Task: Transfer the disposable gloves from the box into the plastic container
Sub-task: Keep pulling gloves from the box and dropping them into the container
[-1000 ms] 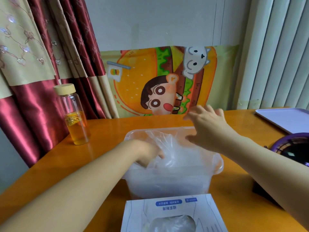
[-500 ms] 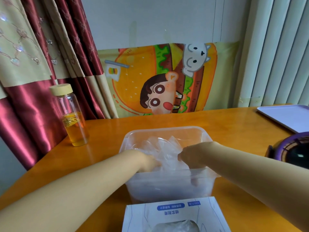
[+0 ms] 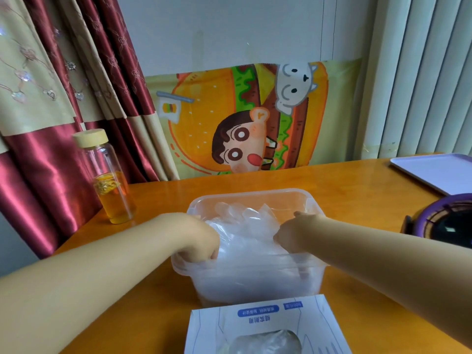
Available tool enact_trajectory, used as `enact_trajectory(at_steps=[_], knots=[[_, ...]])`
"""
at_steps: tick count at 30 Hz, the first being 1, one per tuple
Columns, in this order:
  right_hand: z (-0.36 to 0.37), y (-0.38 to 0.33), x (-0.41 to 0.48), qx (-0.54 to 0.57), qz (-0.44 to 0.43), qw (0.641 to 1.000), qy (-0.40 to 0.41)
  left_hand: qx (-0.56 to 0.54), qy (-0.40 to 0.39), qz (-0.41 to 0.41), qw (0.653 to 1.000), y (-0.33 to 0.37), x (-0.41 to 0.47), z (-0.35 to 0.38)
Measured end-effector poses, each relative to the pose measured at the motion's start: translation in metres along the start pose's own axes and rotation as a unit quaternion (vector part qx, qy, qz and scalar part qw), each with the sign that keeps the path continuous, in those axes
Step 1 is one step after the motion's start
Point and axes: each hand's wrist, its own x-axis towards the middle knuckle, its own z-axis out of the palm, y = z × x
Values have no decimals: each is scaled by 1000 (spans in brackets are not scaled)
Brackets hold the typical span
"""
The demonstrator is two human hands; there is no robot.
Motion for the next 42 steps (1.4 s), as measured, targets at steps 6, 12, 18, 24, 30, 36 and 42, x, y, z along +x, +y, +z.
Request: enact_trajectory(at_steps=[6, 12, 18, 24, 30, 36, 42], knots=[[-1, 3, 0, -34, -30, 999, 1, 77, 2, -2, 997, 2, 11, 8], [-18, 14, -38, 21, -81, 992, 98, -105, 60, 9, 993, 7, -2, 1], [-27, 26, -87, 127, -121, 950, 257, -202, 207, 28, 957, -8, -33, -8], [-12, -12, -130, 143, -219, 910, 321, -271, 275, 56, 921, -14, -59, 17], [8, -45, -134, 131, -256, 914, 285, -310, 301, 52, 901, -5, -65, 38], [-16, -17, -127, 241, -189, 889, 341, -322, 293, 45, 899, 2, -45, 31], [-21, 4, -66, 304, -129, 922, 200, -271, 241, 50, 931, 11, -15, 16]])
